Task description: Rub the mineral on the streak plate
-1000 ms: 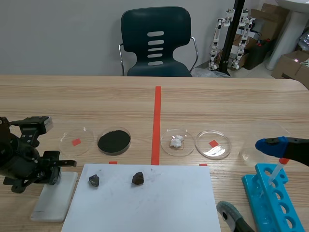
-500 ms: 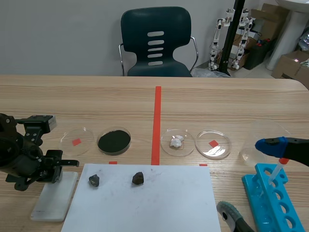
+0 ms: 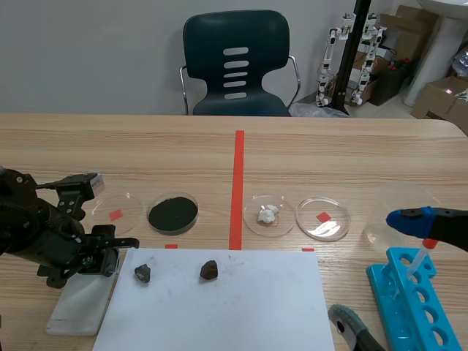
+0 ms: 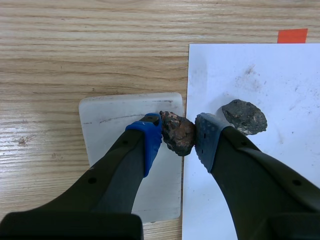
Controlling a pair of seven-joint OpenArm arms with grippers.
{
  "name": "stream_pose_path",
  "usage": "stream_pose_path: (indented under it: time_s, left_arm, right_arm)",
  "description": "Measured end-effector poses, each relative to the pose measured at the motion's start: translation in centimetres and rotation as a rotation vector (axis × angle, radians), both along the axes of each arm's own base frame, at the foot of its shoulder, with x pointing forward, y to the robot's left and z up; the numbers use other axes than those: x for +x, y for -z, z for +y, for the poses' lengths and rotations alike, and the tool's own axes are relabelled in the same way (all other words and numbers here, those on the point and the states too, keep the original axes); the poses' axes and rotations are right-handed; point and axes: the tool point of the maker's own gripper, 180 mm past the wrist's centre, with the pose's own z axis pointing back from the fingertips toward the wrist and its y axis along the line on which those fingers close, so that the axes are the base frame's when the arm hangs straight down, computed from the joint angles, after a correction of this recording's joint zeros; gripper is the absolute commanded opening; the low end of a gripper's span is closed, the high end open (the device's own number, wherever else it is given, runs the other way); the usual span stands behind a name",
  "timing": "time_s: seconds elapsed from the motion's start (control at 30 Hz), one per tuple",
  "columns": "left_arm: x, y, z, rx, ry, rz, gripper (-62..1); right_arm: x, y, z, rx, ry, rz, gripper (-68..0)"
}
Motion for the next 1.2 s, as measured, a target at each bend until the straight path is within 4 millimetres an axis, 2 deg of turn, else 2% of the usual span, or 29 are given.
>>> stream_pose_path:
  time_s: [0.33, 0.47, 0.67, 0.8, 1.03, 1.2]
  left_arm:
    - [-0.1, 0.2, 1.3, 0.136, -0.023, 0.011, -48.3]
    - [0.0, 0.1, 2.9, 0.223, -0.055, 0.005, -48.3]
    - [0.0, 0.1, 3.3, 0.249, -0.055, 0.002, -48.3]
    - [0.0, -0.1, 4.6, 0.311, -0.072, -0.002, -48.3]
    - [-0.1, 0.1, 4.0, 0.247, -0.073, 0.007, -48.3]
    - [-0.3, 0.2, 2.4, 0.143, -0.03, 0.022, -48.3]
  right_arm:
    - [0.0, 0.0, 0.0, 0.0, 0.0, 0.0, -5.4]
    - [0.0, 0.0, 0.0, 0.0, 0.0, 0.0, -5.4]
    - [0.0, 0.0, 0.0, 0.0, 0.0, 0.0, -5.4]
    - [0.0, 0.0, 0.0, 0.0, 0.0, 0.0, -5.4]
    - [0.0, 0.0, 0.0, 0.0, 0.0, 0.0, -5.4]
    - [0.0, 0.0, 0.0, 0.0, 0.0, 0.0, -5.4]
